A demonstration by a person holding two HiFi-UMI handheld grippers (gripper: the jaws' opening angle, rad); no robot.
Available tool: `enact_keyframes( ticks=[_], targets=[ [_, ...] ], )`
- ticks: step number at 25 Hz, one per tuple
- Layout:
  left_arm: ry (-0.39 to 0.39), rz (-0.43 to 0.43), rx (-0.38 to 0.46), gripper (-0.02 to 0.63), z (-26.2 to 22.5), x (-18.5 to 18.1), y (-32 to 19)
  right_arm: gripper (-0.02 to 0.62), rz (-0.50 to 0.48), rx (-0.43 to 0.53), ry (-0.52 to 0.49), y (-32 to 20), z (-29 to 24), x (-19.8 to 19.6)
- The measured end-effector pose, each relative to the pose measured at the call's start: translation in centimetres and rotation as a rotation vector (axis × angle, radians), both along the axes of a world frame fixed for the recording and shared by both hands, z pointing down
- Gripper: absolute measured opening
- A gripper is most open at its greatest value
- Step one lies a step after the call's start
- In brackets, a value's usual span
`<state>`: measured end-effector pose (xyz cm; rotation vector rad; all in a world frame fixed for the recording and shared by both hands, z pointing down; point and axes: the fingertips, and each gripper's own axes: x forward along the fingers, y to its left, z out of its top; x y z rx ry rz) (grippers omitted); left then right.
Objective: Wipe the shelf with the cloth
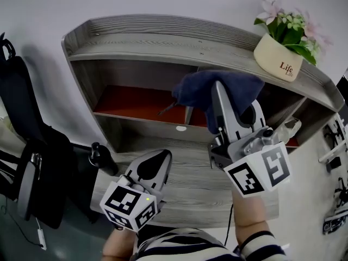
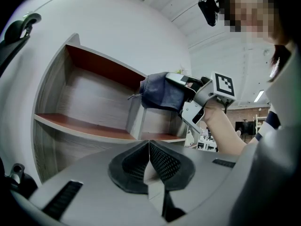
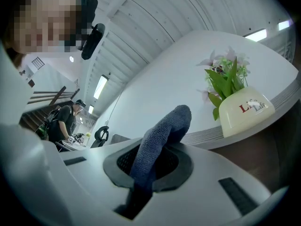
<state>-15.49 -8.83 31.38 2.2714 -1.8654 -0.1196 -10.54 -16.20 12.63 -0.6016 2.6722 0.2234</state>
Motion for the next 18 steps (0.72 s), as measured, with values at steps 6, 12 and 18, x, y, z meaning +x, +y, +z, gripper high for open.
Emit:
enact_keyframes(
  ticks=[6, 12, 18],
  targets=[
    [0.004, -0.045, 0.000, 0.017, 0.3, 0.2, 0.1, 0.044, 0.032, 0.064, 0.014, -0.9, 0.2, -1.6],
    [0.005, -0.088, 0.000, 0.017, 0.3, -0.4, 0.3, 0.044, 0.105, 0.153, 0.113, -1.5, 1.7, -3.1],
    [0.005, -0.102, -0.009, 0.017, 0.6, -0.6, 0.2, 0.044, 0.109, 0.148, 0.155, -1.6, 3.9, -3.5]
  ],
)
